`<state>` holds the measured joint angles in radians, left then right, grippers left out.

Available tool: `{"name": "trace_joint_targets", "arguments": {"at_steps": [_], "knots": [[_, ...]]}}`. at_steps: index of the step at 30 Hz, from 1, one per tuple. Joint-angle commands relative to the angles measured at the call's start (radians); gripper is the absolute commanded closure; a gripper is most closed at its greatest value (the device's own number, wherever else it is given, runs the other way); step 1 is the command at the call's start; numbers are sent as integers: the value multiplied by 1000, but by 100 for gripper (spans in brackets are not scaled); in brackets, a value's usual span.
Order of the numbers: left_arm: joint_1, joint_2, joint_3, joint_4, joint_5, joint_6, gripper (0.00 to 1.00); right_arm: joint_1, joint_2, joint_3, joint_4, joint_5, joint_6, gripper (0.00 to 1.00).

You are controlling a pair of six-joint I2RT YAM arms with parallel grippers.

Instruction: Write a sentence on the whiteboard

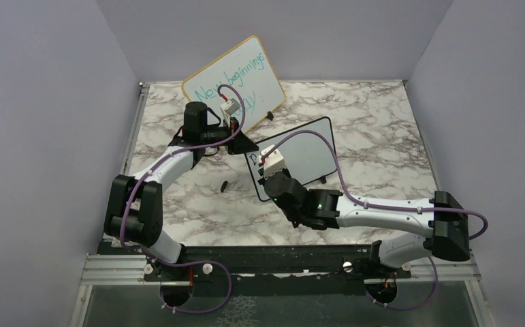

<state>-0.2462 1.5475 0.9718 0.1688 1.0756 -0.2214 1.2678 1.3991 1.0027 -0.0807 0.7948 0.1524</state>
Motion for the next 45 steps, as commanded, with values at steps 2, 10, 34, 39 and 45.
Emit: {"name": "trace_joint_targets", "arguments": {"at_steps": [2,10,34,39,45], "knots": [[-4,-6,-18,-5,9,1,100,-10,-19,-18,72,50,-45,100],[-4,-3,-18,-5,11,1,100,-21,5,-17,120,42,-62,100],[-4,6,-16,-5,14,-1,100,-33,44,6,127,-6,-61,100],[-4,5,-16,-5,14,-1,100,-33,53,7,122,3,-56,100],[-4,5,-16,-5,16,-1,100,-39,57,5,117,23,-45,100]]}}
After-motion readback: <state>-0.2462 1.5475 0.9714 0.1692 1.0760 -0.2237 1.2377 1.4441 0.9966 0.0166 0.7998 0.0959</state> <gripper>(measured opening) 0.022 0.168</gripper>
